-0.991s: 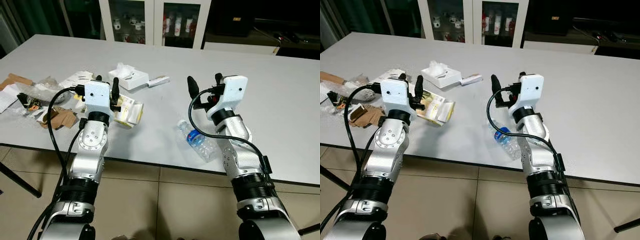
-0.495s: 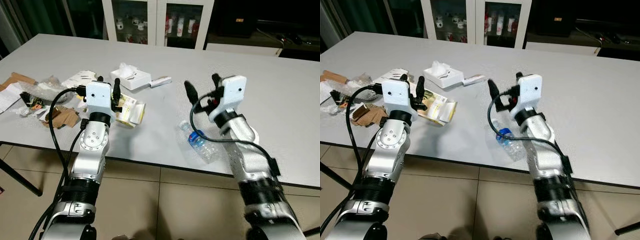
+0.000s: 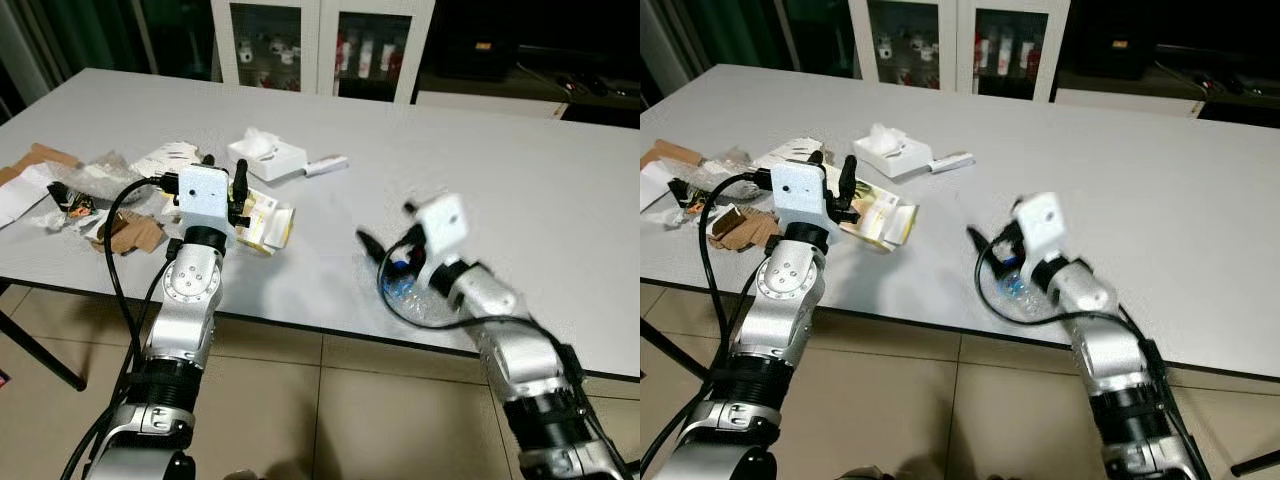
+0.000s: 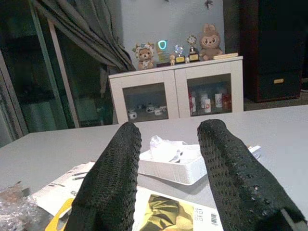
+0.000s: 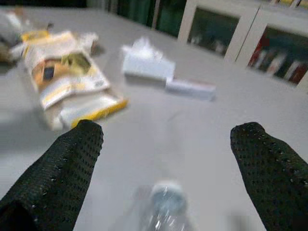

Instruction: Picking trash to rubbish bin

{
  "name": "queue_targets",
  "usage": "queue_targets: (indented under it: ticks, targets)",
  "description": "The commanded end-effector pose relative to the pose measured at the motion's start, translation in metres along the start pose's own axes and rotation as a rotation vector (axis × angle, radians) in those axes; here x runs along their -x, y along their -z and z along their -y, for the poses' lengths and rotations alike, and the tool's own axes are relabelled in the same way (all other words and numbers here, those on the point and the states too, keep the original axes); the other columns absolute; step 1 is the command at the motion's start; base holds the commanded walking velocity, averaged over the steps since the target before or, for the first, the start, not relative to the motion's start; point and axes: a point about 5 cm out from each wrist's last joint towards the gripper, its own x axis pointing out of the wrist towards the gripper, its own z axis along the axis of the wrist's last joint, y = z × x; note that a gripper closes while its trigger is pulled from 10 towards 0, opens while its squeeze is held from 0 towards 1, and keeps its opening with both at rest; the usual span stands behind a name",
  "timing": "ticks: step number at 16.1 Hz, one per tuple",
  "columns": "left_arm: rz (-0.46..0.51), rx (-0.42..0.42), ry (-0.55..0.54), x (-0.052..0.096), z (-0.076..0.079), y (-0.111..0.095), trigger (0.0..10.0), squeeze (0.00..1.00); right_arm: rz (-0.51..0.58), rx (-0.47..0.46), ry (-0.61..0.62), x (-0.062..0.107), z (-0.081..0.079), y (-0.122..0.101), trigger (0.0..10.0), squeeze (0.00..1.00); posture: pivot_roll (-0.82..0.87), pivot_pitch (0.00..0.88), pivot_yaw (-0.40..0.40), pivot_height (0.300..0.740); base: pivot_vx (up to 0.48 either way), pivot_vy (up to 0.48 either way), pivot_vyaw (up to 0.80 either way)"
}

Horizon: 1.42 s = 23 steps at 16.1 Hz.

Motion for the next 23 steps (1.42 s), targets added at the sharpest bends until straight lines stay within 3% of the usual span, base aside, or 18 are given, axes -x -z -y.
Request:
queue_targets:
  ticks: [1, 12, 18, 23]
  targets:
    - [-0.004, 0.006, 0.017, 0.0, 0.002, 0.001, 10.0, 0.0, -0.034, 0.014, 0.009, 0.003, 0.003, 0.001, 10.0, 0.0, 0.0, 0.0, -0.033, 0.74, 0.0, 0.0, 0.0]
    - [-0.012, 0.012, 0.05, -0.001, 0.006, 0.002, 10.0, 0.0, -0.191, -0.008, -0.054, 0.01, -0.008, 0.019, 10.0, 0.0, -0.01, 0.0, -0.029, 0.74, 0.0, 0.0, 0.0]
    - [-0.018, 0.011, 0.064, -0.001, 0.007, 0.002, 10.0, 0.0, -0.36, -0.052, -0.056, 0.018, -0.011, 0.057, 10.0, 0.0, 0.0, 0.005, -0.029, 0.74, 0.0, 0.0, 0.0]
    - [-0.023, 0.013, 0.078, 0.0, 0.009, 0.003, 10.0, 0.0, -0.416, -0.058, -0.069, 0.024, -0.012, 0.069, 10.0, 0.0, 0.0, 0.011, -0.029, 0.74, 0.0, 0.0, 0.0]
